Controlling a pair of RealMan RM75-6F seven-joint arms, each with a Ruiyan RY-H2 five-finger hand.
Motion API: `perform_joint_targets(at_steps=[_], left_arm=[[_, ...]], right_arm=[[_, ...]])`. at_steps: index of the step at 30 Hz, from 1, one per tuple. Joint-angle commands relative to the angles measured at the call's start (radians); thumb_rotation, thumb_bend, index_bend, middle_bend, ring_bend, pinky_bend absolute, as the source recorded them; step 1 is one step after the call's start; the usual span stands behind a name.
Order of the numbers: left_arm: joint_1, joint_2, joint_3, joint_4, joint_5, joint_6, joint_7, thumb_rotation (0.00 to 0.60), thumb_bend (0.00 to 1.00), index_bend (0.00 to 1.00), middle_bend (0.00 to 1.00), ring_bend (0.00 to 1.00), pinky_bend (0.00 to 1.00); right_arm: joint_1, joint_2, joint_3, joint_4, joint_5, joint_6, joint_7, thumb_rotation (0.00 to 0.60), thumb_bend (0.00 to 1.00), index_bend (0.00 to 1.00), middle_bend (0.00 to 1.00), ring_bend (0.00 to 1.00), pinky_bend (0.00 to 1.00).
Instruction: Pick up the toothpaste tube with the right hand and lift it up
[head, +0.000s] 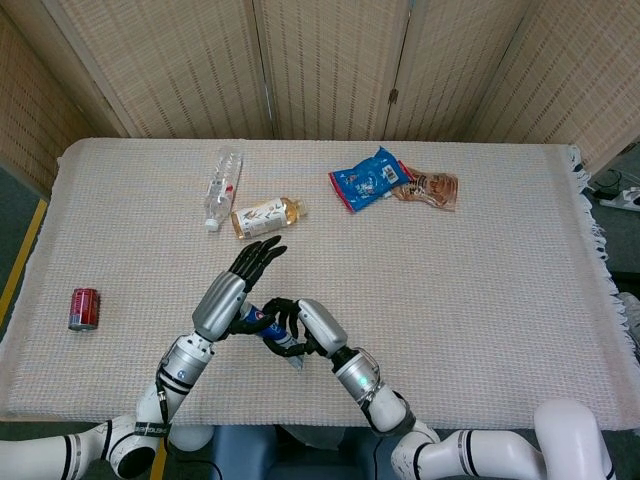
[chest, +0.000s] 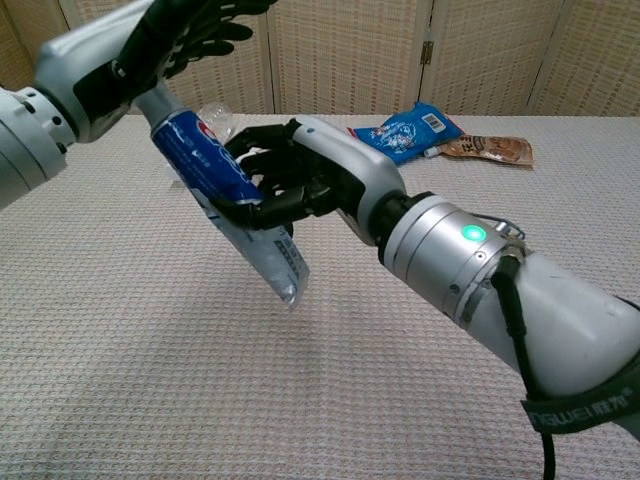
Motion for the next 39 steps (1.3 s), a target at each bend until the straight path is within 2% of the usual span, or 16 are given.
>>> perform_joint_targets(at_steps=[1, 11, 17, 21, 24, 30, 33, 39], left_arm=[[-0.001, -0.010, -0.003, 0.005, -0.005, 0.004, 0.013, 0.000, 0.12, 0.00, 0.00, 0.00, 0.00], [-0.002, -0.008, -0.002, 0.000, -0.026, -0.008, 0.034, 0.000, 0.12, 0.00, 0.00, 0.00, 0.00], [0.002, 0.029, -0.004, -0.009, -0.030, -0.016, 0.031, 0.000, 0.12, 0.00, 0.00, 0.00, 0.00], [0.009, 0.066, 0.005, -0.011, -0.029, -0.023, 0.046, 0.000, 0.12, 0.00, 0.00, 0.00, 0.00], [0.017, 0.095, 0.015, -0.003, -0.025, -0.023, 0.066, 0.000, 0.12, 0.00, 0.00, 0.00, 0.00], [0.035, 0.147, 0.037, -0.002, -0.027, -0.026, 0.118, 0.000, 0.12, 0.00, 0.00, 0.00, 0.00], [0.042, 0.170, 0.042, -0.015, -0.042, -0.033, 0.144, 0.000, 0.12, 0.00, 0.00, 0.00, 0.00], [0.059, 0.204, 0.055, -0.042, -0.060, -0.032, 0.195, 0.000, 0.12, 0.00, 0.00, 0.00, 0.00]], right_arm=[[-0.001, -0.002, 0.003, -0.004, 0.003, -0.003, 0.007, 0.600, 0.89, 0.69, 0.61, 0.67, 0.69], [-0.004, 0.009, 0.002, -0.011, 0.009, -0.018, -0.003, 0.600, 0.89, 0.69, 0.61, 0.69, 0.69], [-0.011, 0.063, -0.019, -0.021, 0.014, -0.049, -0.041, 0.600, 0.89, 0.69, 0.61, 0.69, 0.69], [-0.005, 0.144, -0.034, -0.026, 0.013, -0.077, -0.136, 0.600, 0.89, 0.69, 0.61, 0.69, 0.69], [0.012, 0.228, -0.039, -0.041, 0.049, -0.129, -0.255, 0.600, 0.89, 0.69, 0.61, 0.69, 0.69], [0.071, 0.339, -0.060, -0.052, 0.135, -0.226, -0.499, 0.600, 0.89, 0.69, 0.61, 0.68, 0.69], [0.098, 0.348, -0.078, -0.033, 0.157, -0.236, -0.616, 0.600, 0.89, 0.69, 0.59, 0.66, 0.67], [0.139, 0.304, -0.104, 0.030, 0.219, -0.220, -0.806, 0.600, 0.89, 0.69, 0.57, 0.63, 0.63]])
